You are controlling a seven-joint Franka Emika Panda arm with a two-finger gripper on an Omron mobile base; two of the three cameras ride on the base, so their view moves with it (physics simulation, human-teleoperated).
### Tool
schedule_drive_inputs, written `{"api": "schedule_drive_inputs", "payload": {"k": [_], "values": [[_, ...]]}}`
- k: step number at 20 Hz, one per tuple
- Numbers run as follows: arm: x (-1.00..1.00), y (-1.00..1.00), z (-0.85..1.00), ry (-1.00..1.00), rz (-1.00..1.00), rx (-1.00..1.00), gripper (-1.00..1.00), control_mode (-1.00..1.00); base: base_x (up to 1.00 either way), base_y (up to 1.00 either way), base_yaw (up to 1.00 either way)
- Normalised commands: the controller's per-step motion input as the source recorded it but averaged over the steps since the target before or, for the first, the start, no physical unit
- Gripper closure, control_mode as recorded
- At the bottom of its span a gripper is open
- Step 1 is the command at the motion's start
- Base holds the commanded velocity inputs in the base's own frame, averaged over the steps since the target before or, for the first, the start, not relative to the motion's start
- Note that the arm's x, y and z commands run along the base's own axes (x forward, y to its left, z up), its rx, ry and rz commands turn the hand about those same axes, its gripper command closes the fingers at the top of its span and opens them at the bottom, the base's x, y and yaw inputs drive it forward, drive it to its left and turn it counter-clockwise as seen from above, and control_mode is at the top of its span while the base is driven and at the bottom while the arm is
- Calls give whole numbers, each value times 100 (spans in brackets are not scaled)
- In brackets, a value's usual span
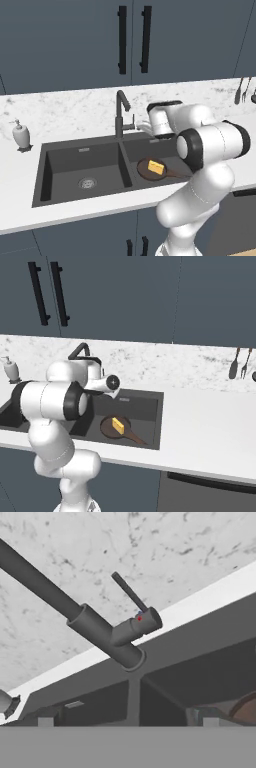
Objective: Pick the pan and sponge and place them into the sink. Then turn on the water.
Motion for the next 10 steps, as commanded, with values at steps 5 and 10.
{"api": "schedule_drive_inputs", "payload": {"k": [5,10], "values": [[40,2,0,11,0,0,-100,-100,0,0,0],[41,0,0,9,0,0,-100,-100,0,0,0]]}}
